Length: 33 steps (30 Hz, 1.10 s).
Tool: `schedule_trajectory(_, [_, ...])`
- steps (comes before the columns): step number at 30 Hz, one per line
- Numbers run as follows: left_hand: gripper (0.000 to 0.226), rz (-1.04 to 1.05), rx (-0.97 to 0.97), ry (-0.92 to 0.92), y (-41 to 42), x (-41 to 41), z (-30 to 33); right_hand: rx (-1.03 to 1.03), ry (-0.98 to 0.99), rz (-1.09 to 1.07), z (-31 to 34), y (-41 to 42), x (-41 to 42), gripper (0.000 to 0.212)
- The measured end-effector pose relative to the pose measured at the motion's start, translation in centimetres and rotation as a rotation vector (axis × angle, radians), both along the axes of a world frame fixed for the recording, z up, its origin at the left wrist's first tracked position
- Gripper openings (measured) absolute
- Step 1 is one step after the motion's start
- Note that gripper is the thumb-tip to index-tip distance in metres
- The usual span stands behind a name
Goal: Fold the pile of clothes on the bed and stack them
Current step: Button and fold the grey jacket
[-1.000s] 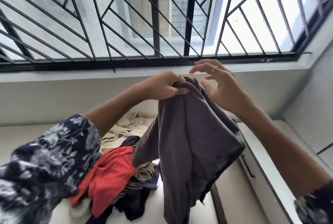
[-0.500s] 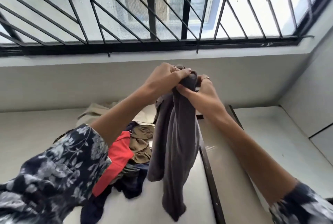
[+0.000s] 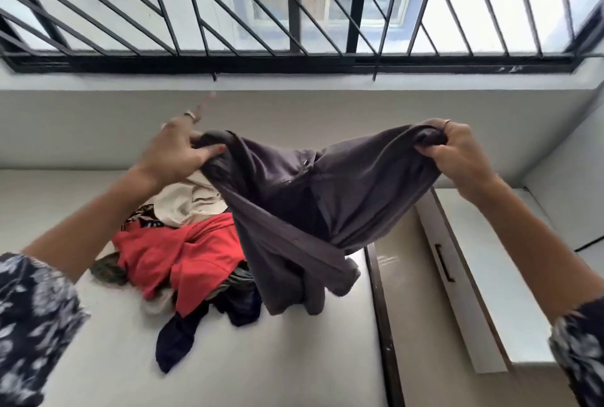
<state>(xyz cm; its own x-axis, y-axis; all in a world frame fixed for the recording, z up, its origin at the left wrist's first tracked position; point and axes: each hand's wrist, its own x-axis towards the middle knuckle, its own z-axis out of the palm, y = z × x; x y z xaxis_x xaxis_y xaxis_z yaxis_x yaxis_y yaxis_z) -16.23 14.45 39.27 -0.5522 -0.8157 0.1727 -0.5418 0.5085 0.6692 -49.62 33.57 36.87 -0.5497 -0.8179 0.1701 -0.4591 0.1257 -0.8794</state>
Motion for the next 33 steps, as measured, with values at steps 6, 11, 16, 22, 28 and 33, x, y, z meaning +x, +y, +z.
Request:
schedule_trajectory(6, [0.032, 0.228, -0.201, -0.107, 2.1, 3.6, 0.4, -0.068, -0.044, 0.006, 0.5, 1.8, -0.8, 0.037])
schedule_trajectory(11, [0.030, 0.151, -0.277, -0.041, 4.5, 5.7, 1.5, -0.127, -0.096, 0.102, 2.0, 3.0, 0.3, 0.035])
schedule_trajectory(16, [0.041, 0.041, -0.125, 0.037, 7.1, 8.7, 2.7, -0.122, -0.156, 0.299, 3.8, 6.0, 1.4, 0.045])
schedule_trajectory(22, [0.046, -0.029, 0.005, 0.097, 9.5, 10.4, 3.8, -0.087, -0.189, 0.373, 5.1, 7.8, 2.9, 0.044])
schedule_trajectory(28, [0.049, -0.027, 0.010, 0.062, 6.4, 10.4, 5.0, -0.037, -0.250, 0.245, 5.6, 6.0, 1.6, 0.038])
schedule_trajectory(33, [0.012, -0.023, 0.119, -0.182, -4.1, 6.0, 1.2, 0.154, -0.302, 0.166, 0.1, -2.5, -3.3, 0.020])
